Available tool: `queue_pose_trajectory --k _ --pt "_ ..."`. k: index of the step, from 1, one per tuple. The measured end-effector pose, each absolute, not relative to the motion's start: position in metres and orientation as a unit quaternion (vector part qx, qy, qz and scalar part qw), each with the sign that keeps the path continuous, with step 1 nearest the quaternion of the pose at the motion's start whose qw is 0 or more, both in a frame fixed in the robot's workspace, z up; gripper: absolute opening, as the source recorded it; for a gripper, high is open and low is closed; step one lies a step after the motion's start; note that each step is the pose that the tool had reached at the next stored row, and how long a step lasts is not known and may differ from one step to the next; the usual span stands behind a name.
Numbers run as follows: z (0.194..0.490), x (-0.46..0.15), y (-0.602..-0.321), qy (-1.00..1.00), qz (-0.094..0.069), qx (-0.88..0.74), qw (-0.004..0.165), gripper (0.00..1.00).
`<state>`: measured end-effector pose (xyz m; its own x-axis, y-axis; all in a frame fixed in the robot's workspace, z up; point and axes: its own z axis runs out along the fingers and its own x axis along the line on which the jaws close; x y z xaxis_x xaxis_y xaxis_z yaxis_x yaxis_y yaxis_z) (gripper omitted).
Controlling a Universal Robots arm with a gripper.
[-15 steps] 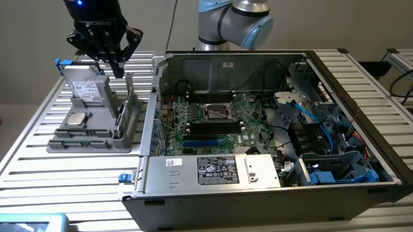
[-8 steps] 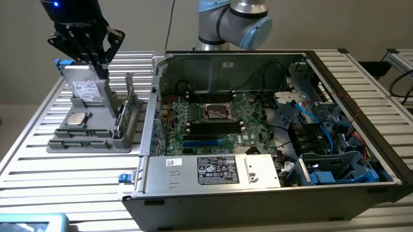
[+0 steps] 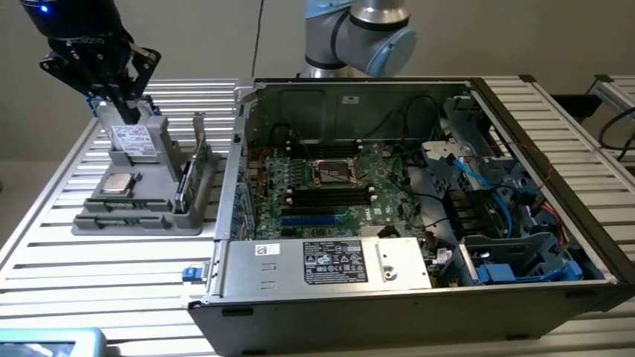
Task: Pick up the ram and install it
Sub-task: 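Reach for the ram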
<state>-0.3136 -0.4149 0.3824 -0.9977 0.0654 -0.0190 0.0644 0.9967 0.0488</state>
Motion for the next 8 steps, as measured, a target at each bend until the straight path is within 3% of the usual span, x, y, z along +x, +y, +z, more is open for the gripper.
queue_pose_trajectory --k 8 --pt "0.379 -0.347 -0.415 0.999 0.024 0.032 0.010 0.11"
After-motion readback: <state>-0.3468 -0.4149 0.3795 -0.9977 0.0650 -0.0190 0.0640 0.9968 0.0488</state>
